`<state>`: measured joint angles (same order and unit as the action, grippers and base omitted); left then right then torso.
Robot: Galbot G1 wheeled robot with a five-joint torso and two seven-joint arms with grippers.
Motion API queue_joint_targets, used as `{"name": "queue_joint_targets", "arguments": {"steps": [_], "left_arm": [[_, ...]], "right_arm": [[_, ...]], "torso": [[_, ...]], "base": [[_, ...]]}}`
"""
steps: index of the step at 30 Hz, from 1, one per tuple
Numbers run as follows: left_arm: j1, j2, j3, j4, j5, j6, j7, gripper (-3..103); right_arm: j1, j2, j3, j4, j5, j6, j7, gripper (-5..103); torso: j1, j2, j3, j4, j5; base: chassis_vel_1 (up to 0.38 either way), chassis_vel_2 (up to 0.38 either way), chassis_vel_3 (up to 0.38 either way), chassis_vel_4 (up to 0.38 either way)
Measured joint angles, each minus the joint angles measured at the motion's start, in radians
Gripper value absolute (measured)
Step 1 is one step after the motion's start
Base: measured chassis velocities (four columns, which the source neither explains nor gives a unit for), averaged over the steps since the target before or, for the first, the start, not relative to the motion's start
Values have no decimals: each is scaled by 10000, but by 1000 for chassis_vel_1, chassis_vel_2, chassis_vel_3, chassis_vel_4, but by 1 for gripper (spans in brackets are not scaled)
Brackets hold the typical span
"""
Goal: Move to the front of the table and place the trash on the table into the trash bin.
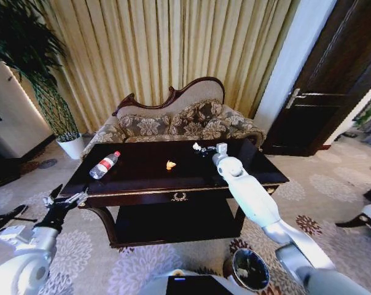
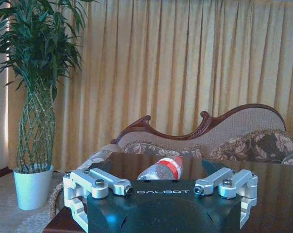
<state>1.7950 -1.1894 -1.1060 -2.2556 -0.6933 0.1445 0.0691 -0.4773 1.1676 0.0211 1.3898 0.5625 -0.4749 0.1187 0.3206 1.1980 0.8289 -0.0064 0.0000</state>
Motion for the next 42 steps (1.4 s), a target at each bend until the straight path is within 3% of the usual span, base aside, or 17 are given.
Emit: {"name": "queue_joint_targets", "arguments": {"steps": [4, 11, 20, 42], "left_arm": [[1, -21, -6, -5, 2, 0, 0, 100], [-33, -44, -4, -11, 11, 0, -5, 100], [-43, -134, 26, 129, 19, -9, 31, 100], [-60, -134, -20, 197, -8, -80, 84, 100]], "right_arm": [[213, 161, -202, -249, 0, -2, 0, 38], [644, 725, -482, -943, -55, 2, 0, 71], [849, 1004, -503, -1368, -135, 47, 0, 99], [1154, 1271, -462, -2386, -400, 340, 0, 100]], "torso": [[0, 0, 0, -1, 0], [0, 0, 0, -1, -1], [0, 0, 0, -3, -1], [0, 0, 0, -2, 0]], "base": [[0, 0, 0, 0], [0, 0, 0, 0], [0, 0, 0, 0], [0, 0, 0, 0]]}}
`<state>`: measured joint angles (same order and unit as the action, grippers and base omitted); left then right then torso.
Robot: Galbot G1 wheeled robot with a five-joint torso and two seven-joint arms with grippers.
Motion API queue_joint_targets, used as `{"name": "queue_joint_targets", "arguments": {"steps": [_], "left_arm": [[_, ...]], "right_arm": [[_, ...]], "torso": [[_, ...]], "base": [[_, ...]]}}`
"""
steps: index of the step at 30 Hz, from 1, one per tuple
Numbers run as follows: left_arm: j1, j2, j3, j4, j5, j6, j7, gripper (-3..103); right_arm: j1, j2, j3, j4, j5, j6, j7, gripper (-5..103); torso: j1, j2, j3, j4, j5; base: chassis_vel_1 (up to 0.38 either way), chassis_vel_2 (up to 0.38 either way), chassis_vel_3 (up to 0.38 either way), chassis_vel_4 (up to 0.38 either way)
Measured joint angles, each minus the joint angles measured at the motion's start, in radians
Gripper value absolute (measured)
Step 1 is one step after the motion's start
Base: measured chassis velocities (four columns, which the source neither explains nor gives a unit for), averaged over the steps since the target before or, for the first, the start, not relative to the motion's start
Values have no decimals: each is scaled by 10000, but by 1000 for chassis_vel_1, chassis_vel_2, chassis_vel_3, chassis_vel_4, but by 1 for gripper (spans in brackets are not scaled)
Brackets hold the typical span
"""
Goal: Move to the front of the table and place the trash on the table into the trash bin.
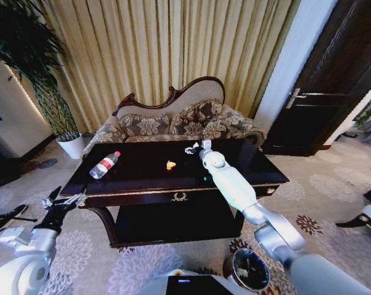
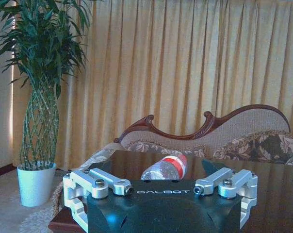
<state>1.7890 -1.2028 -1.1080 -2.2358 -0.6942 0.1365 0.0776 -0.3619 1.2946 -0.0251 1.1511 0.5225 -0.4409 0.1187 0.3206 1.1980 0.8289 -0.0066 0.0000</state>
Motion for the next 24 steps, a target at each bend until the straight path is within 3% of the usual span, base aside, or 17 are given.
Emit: {"name": "queue_joint_targets", "arguments": {"steps": [2, 4, 6, 8, 10, 11, 15, 24], "left_arm": [[-1, -4, 0, -14, 0, -1, 2, 100], [-1, -8, -1, -27, 0, -2, 3, 100], [8, -24, -1, -46, -1, -5, 6, 100], [17, -27, -1, -48, -1, -7, 11, 100], [22, -34, -1, -63, 0, -12, 22, 100], [22, -34, -1, -63, 0, -12, 22, 100], [14, -37, -1, -88, -1, -17, 35, 100], [-2, -46, 4, -87, -8, -63, 42, 100]], "right_arm": [[2, -1, 5, 0, 0, 9, 0, 102], [2, 8, 7, -6, -2, 23, 0, 98], [-27, 19, 7, -42, -70, 160, 1, 83], [-48, 28, 7, -58, -117, 189, 1, 83], [-77, 52, 23, -66, -163, 222, 0, 72], [-77, 52, 23, -66, -163, 222, 0, 72], [-121, 42, 52, -70, -221, 252, 0, 50], [-220, 4, 80, -8, -387, 291, 1, 32]], "torso": [[0, 0, 0, 0, 0], [0, 0, 0, 0, 0], [0, 0, 0, 1, 0], [0, 0, 0, 1, 0], [0, 0, 0, 1, 0], [0, 0, 0, 1, 0], [0, 0, 0, 1, 0], [0, 0, 0, 0, 0]], "base": [[0, 0, 0, 0], [0, 0, 0, 0], [0, 0, 0, 0], [0, 0, 0, 0], [0, 0, 0, 0], [0, 0, 0, 0], [0, 0, 0, 0], [0, 0, 0, 0]]}}
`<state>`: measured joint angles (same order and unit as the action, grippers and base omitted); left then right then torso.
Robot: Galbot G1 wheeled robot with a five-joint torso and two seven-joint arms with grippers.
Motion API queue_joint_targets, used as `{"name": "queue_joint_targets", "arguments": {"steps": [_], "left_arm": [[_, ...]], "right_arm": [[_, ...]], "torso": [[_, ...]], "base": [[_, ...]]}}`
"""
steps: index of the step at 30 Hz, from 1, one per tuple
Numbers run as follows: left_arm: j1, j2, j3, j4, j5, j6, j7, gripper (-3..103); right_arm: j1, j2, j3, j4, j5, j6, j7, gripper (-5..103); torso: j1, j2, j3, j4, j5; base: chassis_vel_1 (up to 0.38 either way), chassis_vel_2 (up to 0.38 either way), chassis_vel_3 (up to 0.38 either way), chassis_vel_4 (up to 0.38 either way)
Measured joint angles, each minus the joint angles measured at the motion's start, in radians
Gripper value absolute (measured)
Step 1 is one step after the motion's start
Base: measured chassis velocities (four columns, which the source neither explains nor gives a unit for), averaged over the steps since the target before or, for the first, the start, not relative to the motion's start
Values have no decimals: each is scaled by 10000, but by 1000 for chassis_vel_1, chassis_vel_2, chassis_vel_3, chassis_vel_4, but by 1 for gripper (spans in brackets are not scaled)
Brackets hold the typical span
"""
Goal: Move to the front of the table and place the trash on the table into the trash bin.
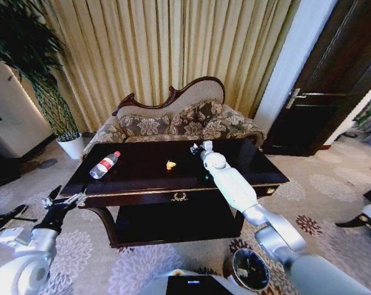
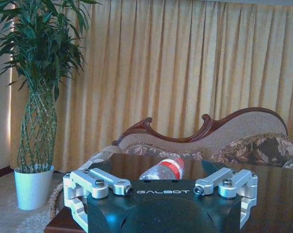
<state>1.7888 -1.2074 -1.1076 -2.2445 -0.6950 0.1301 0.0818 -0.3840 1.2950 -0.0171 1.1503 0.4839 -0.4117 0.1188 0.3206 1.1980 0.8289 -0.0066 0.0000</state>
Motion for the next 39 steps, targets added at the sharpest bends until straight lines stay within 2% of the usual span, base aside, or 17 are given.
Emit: {"name": "queue_joint_targets", "arguments": {"steps": [5, 7, 11, 13, 30, 39], "left_arm": [[11, -14, 0, 20, -3, -100, 1, 100], [14, -14, 0, 23, -4, -132, 5, 100], [12, -12, 0, 23, -5, -138, 8, 100], [10, -21, 11, 20, -5, -143, 23, 100], [37, -50, 18, -22, -4, -179, 131, 100], [-52, 48, -12, 80, -44, -184, 120, 100]], "right_arm": [[-123, -9, 36, 81, -82, 60, 0, 22], [-217, -26, 93, 159, -126, 116, 0, 14], [-294, -58, 151, 260, -135, 130, -1, 8], [-364, -118, 195, 401, -124, 133, 0, 2], [-483, -416, 515, 1251, 298, -43, 0, 0], [-887, -684, 1442, 2767, 613, -410, 0, 0]], "torso": [[0, 0, 0, 1, 0], [0, 0, 0, 0, 0], [0, 0, 0, 0, 0], [0, 0, 0, 0, 0], [-1, 0, 0, 0, 1], [0, 0, 0, 0, 1]], "base": [[0, 0, 0, 0], [0, 0, 0, 0], [0, 0, 0, 0], [0, 0, 0, 0], [0, 0, 0, 0], [0, 0, 0, 0]]}}
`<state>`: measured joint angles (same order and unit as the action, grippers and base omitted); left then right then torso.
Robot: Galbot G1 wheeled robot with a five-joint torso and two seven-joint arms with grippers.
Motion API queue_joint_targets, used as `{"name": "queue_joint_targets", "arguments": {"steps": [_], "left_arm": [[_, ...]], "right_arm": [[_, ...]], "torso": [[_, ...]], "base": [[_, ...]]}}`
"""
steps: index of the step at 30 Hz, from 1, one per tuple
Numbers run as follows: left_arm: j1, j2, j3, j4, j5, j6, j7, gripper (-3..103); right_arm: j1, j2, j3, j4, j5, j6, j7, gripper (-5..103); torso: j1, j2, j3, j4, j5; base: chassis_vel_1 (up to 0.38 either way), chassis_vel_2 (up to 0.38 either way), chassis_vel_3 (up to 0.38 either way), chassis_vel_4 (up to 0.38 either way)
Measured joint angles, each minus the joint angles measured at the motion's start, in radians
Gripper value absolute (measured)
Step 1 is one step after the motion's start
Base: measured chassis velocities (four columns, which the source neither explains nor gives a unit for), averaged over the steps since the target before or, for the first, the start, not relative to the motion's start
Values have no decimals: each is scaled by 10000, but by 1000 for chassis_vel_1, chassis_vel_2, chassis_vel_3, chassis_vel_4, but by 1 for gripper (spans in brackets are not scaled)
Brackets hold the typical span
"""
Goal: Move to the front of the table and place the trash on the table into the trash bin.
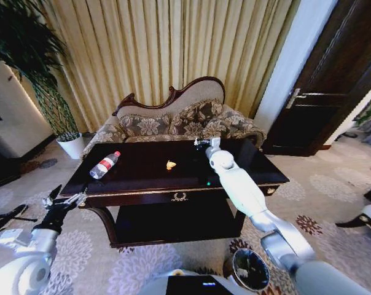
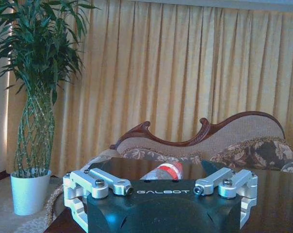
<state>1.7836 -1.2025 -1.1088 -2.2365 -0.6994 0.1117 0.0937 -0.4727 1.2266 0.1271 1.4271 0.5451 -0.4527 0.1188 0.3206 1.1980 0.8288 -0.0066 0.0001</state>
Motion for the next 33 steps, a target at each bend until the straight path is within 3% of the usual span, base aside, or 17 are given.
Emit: {"name": "queue_joint_targets", "arguments": {"steps": [2, 5, 14, 33], "left_arm": [[-112, -4, 88, 192, -6, -39, -4, 100], [-121, -9, 115, 295, -6, -140, 44, 100], [-403, -28, 243, 451, -8, -164, 95, 100], [-327, 91, 150, 381, 0, -98, 67, 100]], "right_arm": [[-485, -434, 767, 942, -711, -35, 1, 0], [-887, -755, 1208, 1433, -906, -21, 0, 0], [-2631, -1592, 2546, 2630, -603, 104, 1, 0], [-3960, -1589, 3584, 3497, -575, 297, 0, 0]], "torso": [[0, 1, 0, -1, -1], [1, 0, 0, 0, 0], [0, 0, 0, -2, 1], [0, 1, -1, 1, -2]], "base": [[0, 0, 0, 0], [0, 0, 0, 0], [0, 0, 0, 0], [60, -56, -61, 59]]}}
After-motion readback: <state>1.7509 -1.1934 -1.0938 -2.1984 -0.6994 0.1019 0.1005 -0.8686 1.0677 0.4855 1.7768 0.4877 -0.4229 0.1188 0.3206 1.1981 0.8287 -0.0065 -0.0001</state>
